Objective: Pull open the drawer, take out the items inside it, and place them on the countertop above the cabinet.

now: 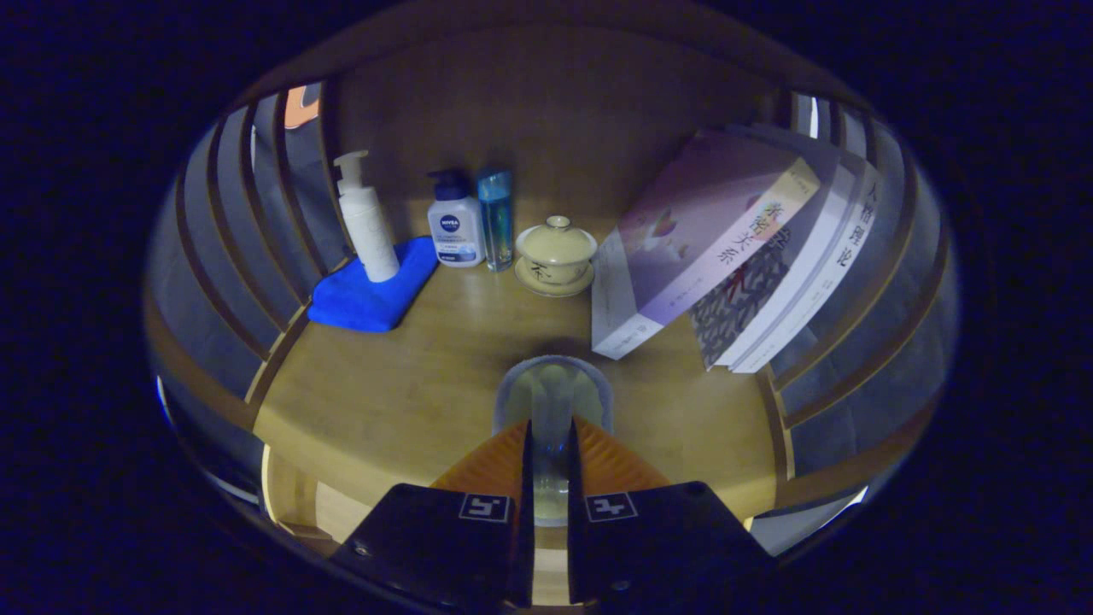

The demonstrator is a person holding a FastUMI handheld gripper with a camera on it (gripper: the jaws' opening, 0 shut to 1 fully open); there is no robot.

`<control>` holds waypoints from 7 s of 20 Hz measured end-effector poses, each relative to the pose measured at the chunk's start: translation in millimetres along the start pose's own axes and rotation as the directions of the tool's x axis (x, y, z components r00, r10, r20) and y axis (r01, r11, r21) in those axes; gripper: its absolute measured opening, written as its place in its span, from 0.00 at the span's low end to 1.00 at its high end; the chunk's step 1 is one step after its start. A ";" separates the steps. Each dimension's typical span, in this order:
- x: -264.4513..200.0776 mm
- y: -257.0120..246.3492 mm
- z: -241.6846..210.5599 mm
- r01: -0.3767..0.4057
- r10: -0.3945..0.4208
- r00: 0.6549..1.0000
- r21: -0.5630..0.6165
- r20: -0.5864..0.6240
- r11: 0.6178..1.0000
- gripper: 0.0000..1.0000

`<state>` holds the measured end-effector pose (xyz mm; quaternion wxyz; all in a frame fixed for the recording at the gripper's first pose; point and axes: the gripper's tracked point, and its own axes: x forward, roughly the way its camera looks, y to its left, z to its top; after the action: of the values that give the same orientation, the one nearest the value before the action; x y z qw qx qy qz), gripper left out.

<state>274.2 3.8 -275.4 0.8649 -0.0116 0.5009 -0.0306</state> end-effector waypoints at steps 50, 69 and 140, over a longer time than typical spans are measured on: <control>-227.5 75.1 -169.9 -0.172 0.216 0.747 -0.132 0.629 0.976 1.00; -146.2 75.3 -319.7 -0.045 0.043 0.833 -0.010 0.551 0.999 1.00; 27.6 45.9 -184.0 0.178 -0.137 0.855 -0.034 0.501 0.984 1.00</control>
<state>130.2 49.7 -393.3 0.9579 -0.0940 0.2601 -0.0775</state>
